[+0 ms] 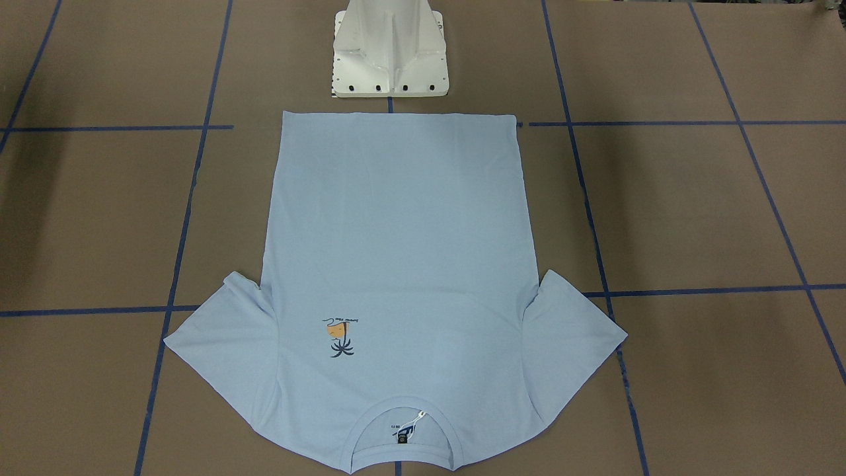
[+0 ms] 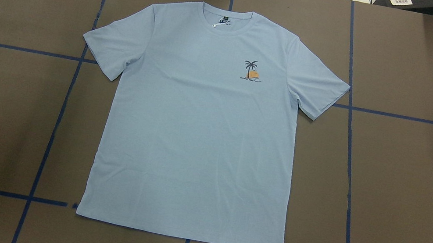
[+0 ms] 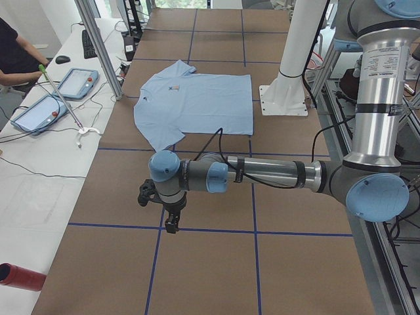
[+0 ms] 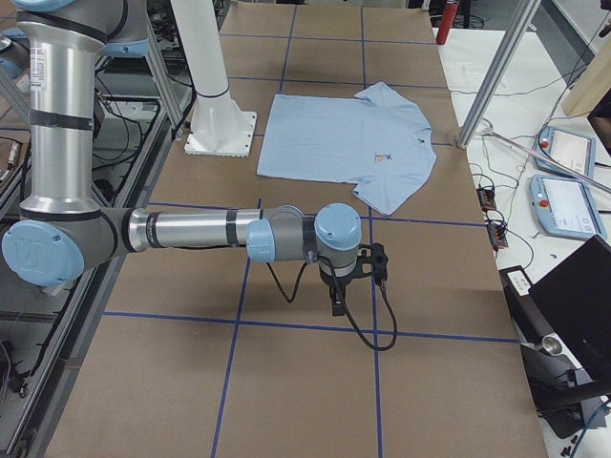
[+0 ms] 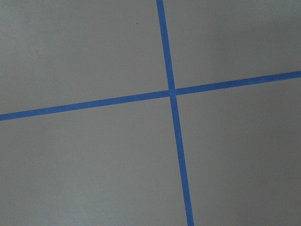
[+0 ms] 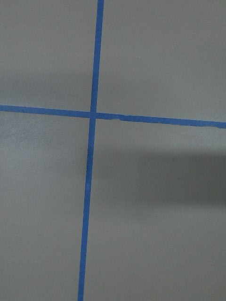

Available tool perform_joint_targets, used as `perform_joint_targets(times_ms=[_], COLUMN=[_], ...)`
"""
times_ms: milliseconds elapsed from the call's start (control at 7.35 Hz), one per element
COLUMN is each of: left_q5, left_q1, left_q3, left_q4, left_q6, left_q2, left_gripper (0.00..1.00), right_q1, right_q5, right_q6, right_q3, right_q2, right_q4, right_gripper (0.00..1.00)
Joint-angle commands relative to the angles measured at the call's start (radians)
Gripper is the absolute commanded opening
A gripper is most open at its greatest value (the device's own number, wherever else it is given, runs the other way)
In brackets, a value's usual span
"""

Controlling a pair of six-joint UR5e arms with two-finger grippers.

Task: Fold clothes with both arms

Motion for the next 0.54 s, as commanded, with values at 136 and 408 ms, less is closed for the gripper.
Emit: perform_joint_targets(times_ms=[136,408], left_q5=[0.0,-0.007], left_q1=[0.001,0.001], left_q3=[-0.017,-0.021], left_q4=[-0.008,-0.027], left_q6=[0.011,0.008], left_q2=[-0.014,-0.098], left_gripper=[1.0,1.0], right_q1=[0.0,-0.002], right_q5=[-0.001,0.003], right_q6=[0.001,0.036], right_q3=[-0.005,-0.042], right_q2=[0.007,0.071], right_q4=[0.003,0.015], right_gripper=[1.0,1.0])
